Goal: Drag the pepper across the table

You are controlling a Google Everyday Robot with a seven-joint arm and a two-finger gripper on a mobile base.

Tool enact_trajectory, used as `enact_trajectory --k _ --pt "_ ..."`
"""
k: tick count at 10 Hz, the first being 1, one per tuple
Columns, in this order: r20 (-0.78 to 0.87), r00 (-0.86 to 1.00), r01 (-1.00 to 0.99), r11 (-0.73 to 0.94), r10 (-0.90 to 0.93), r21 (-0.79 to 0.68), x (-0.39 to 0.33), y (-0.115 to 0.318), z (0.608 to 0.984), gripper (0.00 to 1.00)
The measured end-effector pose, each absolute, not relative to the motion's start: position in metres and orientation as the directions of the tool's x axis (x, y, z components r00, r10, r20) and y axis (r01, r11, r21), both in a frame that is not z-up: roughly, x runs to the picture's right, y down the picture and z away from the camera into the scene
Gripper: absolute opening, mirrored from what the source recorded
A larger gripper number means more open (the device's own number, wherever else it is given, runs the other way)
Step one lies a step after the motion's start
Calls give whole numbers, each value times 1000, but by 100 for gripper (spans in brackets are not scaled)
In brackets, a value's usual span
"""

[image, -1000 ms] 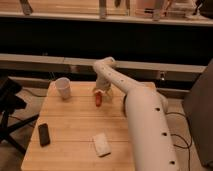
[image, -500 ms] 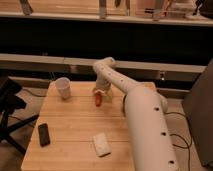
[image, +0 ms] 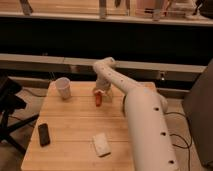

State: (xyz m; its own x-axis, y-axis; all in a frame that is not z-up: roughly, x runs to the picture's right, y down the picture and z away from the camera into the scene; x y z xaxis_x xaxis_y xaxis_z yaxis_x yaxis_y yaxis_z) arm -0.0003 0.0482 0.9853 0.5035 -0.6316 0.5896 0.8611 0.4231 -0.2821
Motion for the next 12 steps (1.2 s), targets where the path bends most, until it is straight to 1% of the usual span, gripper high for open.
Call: enact_trajectory --k 12 --pt "596 487 871 408 -639 -274 2 51 986 80"
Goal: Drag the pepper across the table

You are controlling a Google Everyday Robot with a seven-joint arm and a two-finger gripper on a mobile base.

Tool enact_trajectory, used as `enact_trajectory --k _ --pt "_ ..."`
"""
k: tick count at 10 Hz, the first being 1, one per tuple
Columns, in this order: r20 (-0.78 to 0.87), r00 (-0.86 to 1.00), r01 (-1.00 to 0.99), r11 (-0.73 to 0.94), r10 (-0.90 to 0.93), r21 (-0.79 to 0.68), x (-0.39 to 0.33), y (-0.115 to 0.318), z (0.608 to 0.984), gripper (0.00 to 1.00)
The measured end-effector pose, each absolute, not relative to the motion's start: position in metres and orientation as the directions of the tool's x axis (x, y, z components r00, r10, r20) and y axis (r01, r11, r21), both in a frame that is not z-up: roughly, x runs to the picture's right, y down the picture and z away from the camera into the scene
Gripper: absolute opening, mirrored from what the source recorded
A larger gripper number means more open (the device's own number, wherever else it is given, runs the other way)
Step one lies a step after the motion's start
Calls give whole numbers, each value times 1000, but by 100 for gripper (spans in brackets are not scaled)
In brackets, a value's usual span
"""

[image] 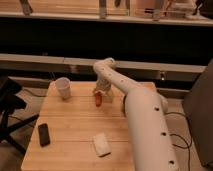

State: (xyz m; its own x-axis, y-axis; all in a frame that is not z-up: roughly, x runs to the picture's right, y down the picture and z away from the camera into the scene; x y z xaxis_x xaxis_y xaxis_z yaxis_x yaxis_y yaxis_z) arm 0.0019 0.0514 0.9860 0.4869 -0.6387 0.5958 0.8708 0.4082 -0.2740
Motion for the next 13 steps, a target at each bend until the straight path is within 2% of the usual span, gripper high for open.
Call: enact_trajectory --k 13 --pt "601 469 881 390 -647 -268 8 53 988 80"
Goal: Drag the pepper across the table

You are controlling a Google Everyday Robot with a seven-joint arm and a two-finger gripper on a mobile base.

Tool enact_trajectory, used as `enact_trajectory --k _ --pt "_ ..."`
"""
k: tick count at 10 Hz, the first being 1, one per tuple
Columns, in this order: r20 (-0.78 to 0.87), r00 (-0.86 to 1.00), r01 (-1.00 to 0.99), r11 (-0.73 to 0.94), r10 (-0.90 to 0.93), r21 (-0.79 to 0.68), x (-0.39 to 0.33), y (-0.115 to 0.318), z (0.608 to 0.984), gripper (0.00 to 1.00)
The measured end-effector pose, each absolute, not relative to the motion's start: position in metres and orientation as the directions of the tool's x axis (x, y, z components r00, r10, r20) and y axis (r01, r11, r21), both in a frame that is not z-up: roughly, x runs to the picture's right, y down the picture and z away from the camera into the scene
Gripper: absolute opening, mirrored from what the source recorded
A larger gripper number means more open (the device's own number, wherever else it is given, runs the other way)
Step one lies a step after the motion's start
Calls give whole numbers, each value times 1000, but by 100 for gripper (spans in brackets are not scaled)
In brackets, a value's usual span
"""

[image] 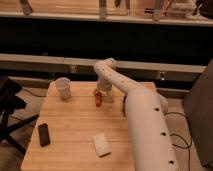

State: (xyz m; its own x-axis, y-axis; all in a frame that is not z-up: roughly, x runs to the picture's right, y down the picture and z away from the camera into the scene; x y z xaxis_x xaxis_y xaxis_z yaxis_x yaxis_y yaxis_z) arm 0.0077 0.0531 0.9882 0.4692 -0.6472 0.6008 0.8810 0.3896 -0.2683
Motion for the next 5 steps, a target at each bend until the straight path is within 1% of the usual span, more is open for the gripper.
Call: enact_trajectory --k 5 --pt "604 460 886 379 -651 -266 10 54 988 80"
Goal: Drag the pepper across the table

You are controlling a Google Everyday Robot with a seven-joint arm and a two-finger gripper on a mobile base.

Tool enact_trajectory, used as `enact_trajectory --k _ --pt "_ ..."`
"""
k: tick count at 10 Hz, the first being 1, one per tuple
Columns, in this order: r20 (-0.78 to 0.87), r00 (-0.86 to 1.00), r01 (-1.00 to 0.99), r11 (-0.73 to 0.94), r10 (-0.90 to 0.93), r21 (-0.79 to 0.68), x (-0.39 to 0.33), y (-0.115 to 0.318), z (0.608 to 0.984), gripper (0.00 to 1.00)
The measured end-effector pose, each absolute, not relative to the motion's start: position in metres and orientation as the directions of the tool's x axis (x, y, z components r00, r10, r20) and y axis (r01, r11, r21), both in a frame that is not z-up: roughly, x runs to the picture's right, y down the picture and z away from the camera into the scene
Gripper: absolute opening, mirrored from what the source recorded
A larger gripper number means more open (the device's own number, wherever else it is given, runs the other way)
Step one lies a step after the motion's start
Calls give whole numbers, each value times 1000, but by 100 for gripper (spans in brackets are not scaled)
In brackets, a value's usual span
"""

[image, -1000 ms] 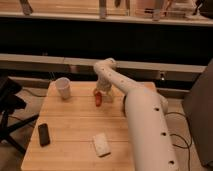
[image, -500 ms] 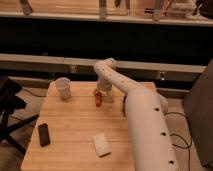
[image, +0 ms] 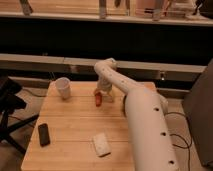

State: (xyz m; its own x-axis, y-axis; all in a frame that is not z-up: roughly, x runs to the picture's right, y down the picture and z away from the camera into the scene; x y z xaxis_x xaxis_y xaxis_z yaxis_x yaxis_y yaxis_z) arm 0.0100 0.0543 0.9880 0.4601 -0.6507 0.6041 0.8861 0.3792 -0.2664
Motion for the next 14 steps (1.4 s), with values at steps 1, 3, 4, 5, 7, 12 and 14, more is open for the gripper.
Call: enact_trajectory --k 1,3,4,5,7,12,14 --pt "604 459 887 377 -651 -266 11 54 988 80" --pt "605 456 888 374 -652 -266 12 55 988 80" --pt "606 454 889 372 -653 -266 12 55 988 80" --pt "606 453 890 371 -653 -266 13 55 988 80" --pt "608 451 891 368 -654 -265 14 55 988 80" --pt "610 444 895 359 -656 -265 18 57 988 80" --pt "611 442 896 357 -657 -264 18 57 988 80"
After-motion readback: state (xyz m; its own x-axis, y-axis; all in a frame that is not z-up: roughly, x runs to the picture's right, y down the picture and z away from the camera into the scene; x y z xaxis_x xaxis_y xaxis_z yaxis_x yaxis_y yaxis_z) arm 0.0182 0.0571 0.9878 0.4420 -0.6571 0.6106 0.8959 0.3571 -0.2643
